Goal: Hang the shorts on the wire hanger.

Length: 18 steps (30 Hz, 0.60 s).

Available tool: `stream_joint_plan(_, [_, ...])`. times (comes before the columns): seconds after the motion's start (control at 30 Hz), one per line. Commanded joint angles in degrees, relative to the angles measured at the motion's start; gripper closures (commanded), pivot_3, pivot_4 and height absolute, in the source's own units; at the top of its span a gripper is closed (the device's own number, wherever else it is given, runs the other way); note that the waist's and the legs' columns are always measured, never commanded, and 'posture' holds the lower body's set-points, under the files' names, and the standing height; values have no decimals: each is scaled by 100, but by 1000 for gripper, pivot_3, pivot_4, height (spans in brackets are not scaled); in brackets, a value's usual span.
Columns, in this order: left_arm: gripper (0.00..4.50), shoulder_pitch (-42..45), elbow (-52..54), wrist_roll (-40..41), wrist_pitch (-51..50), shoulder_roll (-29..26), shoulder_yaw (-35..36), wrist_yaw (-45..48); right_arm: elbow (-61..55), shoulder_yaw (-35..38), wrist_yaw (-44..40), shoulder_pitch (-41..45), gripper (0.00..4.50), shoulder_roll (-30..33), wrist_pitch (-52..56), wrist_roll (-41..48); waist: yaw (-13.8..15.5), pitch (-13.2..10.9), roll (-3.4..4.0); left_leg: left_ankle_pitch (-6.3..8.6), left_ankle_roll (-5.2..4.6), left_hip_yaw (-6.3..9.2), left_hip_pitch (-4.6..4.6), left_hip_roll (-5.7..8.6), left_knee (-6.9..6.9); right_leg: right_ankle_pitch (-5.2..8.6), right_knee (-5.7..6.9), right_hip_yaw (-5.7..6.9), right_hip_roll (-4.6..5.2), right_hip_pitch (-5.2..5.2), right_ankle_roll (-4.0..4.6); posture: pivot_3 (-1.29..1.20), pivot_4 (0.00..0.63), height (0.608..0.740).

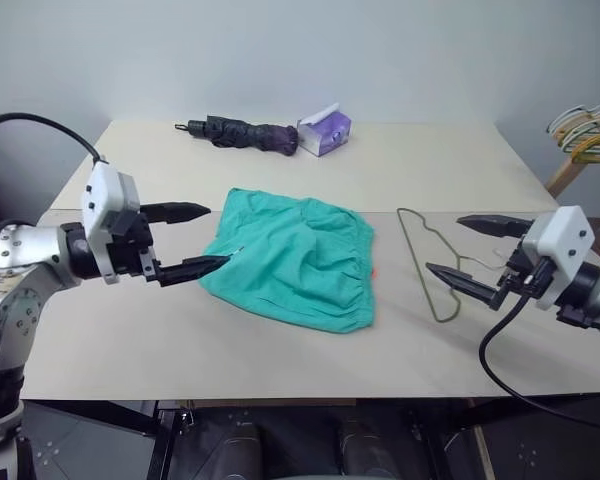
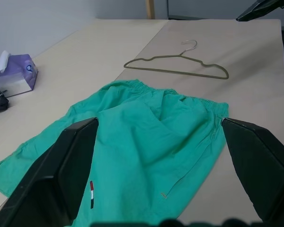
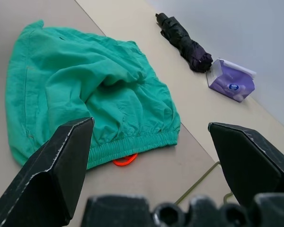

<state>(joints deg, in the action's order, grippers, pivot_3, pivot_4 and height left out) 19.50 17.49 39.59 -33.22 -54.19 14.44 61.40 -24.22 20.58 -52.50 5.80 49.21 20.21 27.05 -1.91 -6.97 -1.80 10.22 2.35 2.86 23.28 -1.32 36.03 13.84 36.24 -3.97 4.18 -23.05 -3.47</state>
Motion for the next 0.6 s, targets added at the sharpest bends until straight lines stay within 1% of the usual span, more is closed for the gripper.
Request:
stream_joint_plan(0.03, [10, 36, 107, 95, 99, 27, 197, -5, -87, 102, -33, 85, 0, 100, -169, 5, 1, 0, 0, 0, 0, 0, 0, 0, 0, 0, 0, 0, 0, 0, 0, 4, 73, 740])
stream_joint_plan(0.47, [10, 127, 126, 163, 19, 8, 213, -127, -57, -27, -60, 146, 0, 55, -225, -18, 23, 0, 0, 0, 0, 0, -1, 0, 1, 0, 3, 0, 0, 0, 0, 25, 79, 740])
stream_joint_plan(0.6, [10, 114, 149, 113, 11, -95, 243, -129, 90, -338, -134, 371, 0, 120, -390, -227, 30, 0, 0, 0, 0, -1, -2, 0, 2, 0, 4, -1, -1, 1, 0, 51, 79, 740])
